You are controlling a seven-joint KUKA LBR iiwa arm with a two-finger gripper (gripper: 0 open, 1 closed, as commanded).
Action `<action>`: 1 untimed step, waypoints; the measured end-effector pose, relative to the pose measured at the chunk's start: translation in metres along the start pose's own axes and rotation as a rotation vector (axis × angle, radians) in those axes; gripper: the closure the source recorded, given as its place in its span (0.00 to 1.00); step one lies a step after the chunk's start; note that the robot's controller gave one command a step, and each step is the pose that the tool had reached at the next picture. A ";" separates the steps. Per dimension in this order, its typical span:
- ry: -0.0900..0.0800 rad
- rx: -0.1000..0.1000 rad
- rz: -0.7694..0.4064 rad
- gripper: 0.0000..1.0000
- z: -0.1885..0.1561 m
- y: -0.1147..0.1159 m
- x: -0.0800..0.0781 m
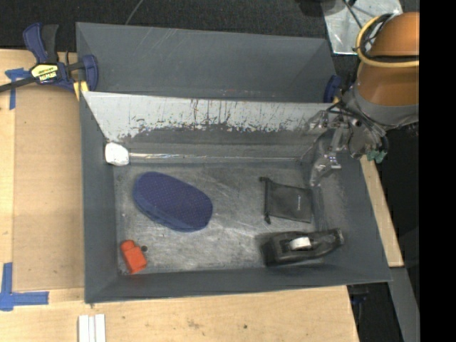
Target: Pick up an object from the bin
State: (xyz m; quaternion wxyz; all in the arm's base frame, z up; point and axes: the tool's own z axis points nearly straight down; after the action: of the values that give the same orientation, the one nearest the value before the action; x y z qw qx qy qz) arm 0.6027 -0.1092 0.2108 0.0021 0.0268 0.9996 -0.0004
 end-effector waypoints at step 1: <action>0.009 -0.001 -0.029 0.00 0.130 0.002 0.018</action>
Offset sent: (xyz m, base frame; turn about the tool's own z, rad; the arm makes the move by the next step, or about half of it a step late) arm -0.0155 0.0029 -0.1265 -0.0303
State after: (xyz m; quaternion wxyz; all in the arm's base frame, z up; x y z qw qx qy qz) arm 0.5856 -0.1060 0.0804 -0.0022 0.0122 0.9999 0.0005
